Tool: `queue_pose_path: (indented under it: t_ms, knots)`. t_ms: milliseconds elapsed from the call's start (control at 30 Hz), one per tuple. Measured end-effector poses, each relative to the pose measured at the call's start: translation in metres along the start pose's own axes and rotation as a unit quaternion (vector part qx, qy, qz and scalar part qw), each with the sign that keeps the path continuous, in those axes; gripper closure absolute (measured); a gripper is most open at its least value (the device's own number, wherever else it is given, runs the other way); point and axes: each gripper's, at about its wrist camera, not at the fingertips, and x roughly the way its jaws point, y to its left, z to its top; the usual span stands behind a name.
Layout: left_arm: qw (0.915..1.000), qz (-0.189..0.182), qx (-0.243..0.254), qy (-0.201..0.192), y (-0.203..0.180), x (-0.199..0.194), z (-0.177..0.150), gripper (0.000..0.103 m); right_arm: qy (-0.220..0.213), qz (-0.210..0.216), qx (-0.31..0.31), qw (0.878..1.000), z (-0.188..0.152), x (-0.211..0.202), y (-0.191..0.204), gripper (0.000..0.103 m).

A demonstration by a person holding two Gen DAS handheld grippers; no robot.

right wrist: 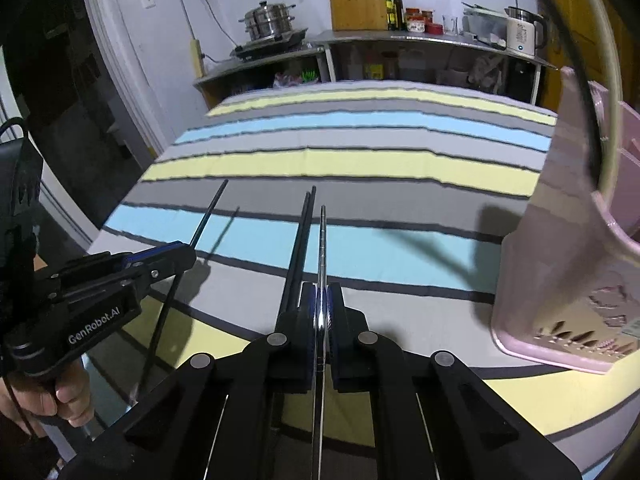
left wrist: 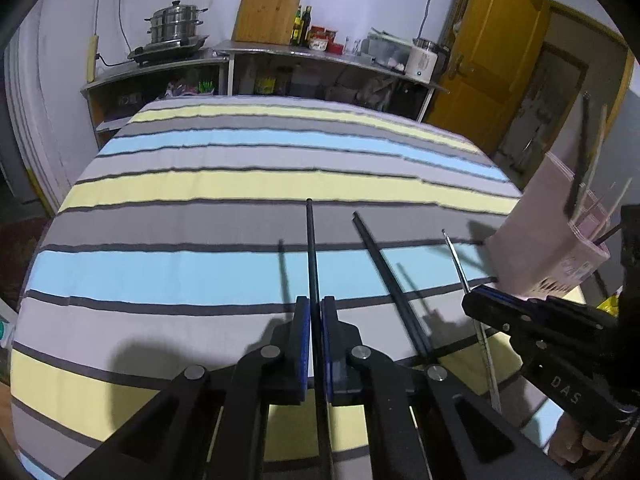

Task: Organize utensils
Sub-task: 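Lift both held utensils and carry them over the pink holder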

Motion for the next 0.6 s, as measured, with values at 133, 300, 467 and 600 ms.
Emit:
queue_pose_path:
  t_ms: [133, 300, 467, 600]
  knots:
    - [0.9998, -0.014, -0.004, -0.013, -0.001, -0.020, 0.007, 0.098, -0.020, 0.009, 0.007, 1.000, 0.003, -0.020, -0.001, 0.097]
    - [0.9991, -0.031, -0.002, -0.030, -0.008, -0.047, 0.013, 0.098, -0.045, 0.017, 0.016, 0.999, 0.008, -0.046, -0.003, 0.097]
    - [0.9979, -0.046, 0.006, -0.046, -0.019, -0.070, 0.017, 0.098, -0.068, 0.019, 0.020, 0.997, 0.010, -0.071, -0.003, 0.097]
    - [0.9966, -0.059, 0.016, -0.055, -0.030, -0.089, 0.017, 0.098, -0.083, 0.020, 0.021, 0.996, 0.010, -0.090, -0.002, 0.097]
